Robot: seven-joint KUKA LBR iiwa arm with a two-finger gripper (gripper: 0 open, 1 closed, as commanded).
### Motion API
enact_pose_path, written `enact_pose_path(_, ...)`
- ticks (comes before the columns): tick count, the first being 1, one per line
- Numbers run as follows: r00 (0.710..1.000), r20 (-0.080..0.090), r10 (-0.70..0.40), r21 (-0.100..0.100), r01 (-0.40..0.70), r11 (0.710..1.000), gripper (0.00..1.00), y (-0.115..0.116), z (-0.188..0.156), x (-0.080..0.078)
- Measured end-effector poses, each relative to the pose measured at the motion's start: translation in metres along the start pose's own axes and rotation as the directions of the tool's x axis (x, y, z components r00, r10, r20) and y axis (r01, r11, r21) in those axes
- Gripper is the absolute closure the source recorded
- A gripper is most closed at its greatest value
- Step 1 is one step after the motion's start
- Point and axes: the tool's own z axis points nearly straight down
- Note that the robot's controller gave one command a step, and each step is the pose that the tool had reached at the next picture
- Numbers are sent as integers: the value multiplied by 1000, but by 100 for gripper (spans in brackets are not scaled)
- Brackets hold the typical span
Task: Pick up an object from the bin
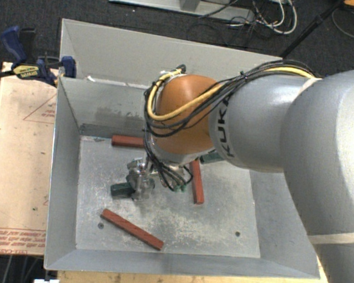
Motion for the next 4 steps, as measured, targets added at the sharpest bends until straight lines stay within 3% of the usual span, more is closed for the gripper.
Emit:
enact_pose_path(1,999,0,48,-1,-48,999,100,-28,-6,1)
enact_pose_path(2,999,-8,50,1,-50,999,100,-25,-53,14)
enact_pose_path(3,1000,3,27,1,-27,1000,100,-37,-90,-10)
enact_pose_path(4,999,-7,52,0,-52,999,100,-43,-132,18)
